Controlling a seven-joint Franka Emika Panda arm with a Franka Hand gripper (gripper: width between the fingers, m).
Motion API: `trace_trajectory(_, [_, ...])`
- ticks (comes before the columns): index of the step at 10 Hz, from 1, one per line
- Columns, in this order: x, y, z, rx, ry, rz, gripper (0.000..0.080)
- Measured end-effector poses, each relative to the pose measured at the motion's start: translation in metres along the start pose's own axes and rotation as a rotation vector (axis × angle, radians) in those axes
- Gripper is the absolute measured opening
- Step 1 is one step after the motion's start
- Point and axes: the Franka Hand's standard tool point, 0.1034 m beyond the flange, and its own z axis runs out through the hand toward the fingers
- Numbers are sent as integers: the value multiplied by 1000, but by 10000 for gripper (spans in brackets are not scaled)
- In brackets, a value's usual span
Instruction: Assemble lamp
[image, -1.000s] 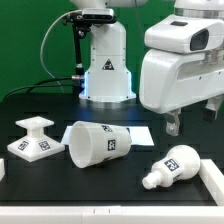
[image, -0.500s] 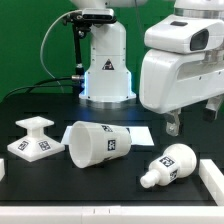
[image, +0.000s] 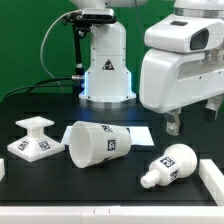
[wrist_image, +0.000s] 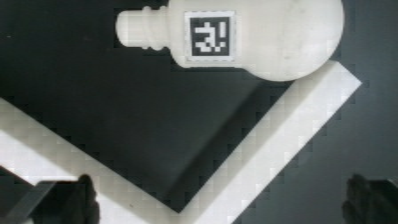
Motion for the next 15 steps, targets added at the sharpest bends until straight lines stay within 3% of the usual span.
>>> trace_trajectory(2, [-29,-11,-8,-65,63,-99,700])
trace_trajectory(3, [-39,-17,-6,-117,120,-146,700])
trace_trajectory(4, [-47,-21,0,-102,105,-136,700])
trace_trajectory(8, [-45,-17,-1,-99,105,-112,700])
trace_trajectory(9, [-46,-7,-7,-71,83,-5,700])
trace_trajectory(10, [-40,-3,-12,-68,92,124,700])
trace_trajectory(13, [-31,-10,-9,-23,121,405,700])
trace_trajectory(15, [-30,-12,-8,-28,136,396,700])
